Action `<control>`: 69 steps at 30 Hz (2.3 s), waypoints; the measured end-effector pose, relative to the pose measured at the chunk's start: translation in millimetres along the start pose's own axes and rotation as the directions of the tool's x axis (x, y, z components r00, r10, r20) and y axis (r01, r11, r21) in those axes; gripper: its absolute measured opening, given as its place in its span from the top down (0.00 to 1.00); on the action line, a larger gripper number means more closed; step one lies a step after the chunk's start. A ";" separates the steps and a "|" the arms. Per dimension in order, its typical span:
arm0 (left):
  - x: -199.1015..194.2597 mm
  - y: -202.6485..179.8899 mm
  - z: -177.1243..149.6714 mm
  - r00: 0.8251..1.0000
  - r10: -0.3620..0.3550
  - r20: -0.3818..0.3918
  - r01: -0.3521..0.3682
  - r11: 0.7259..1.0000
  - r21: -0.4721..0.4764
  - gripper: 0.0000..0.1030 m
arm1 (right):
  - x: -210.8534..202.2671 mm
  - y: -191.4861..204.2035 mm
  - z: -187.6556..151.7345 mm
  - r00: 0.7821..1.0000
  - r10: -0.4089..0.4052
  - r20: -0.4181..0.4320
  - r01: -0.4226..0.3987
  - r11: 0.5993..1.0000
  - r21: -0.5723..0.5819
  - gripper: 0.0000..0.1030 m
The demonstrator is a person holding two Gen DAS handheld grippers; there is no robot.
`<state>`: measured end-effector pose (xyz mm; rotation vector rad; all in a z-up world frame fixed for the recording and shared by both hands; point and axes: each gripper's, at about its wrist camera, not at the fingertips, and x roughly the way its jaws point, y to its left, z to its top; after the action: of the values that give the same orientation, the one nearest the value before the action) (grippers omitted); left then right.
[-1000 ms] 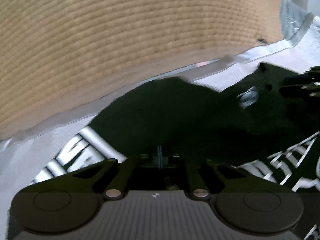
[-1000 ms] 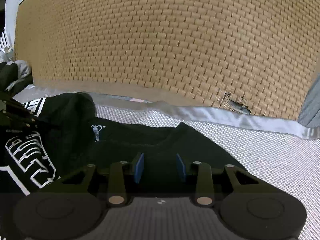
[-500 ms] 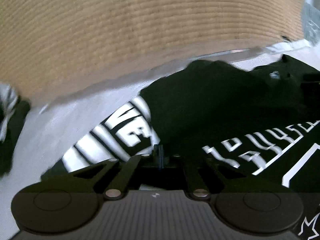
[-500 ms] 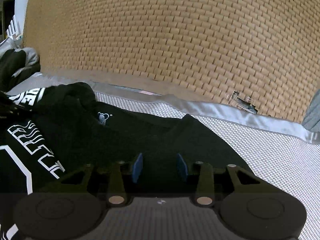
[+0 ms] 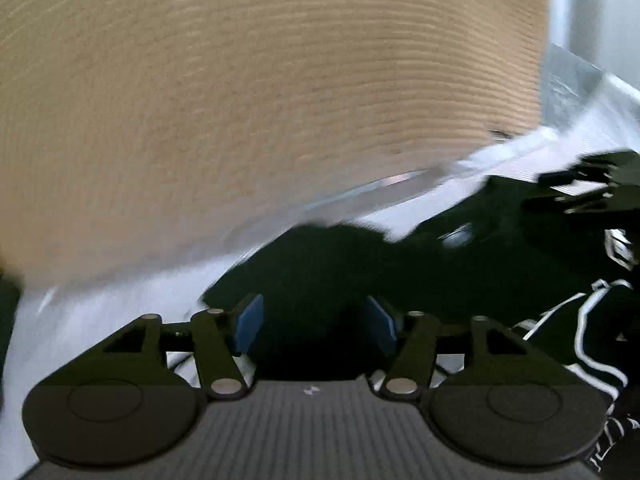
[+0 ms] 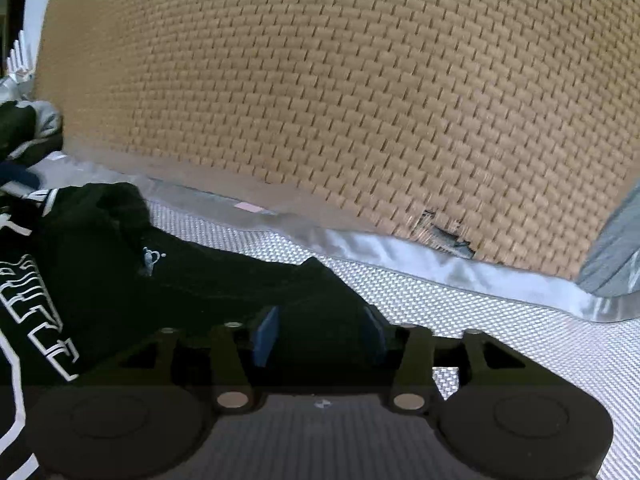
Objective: Fold clothes
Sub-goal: 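Grasp the collar with the left tool while the right tool grasps the collar beside it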
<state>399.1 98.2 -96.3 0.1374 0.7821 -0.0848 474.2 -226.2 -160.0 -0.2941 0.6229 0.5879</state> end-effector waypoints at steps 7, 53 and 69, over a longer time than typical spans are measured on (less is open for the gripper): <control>55.6 -6.9 34.9 0.994 -0.101 -0.044 0.108 0.976 0.188 0.34 | 11.4 -10.6 -0.5 0.998 0.024 -0.052 -0.023 0.999 0.028 0.44; 36.9 9.7 21.4 0.985 -0.084 0.149 0.071 0.993 0.095 0.85 | -11.2 23.6 46.4 0.979 -0.113 0.168 0.152 0.959 -0.239 0.93; 78.6 13.1 32.2 0.992 -0.066 0.103 0.071 0.997 -0.037 0.52 | 52.0 8.2 84.5 0.950 -0.256 0.176 0.295 0.922 -0.252 0.93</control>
<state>478.7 104.1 -128.0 0.0674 0.6865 -0.1400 542.4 -161.5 -127.2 -0.5883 0.3526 0.4167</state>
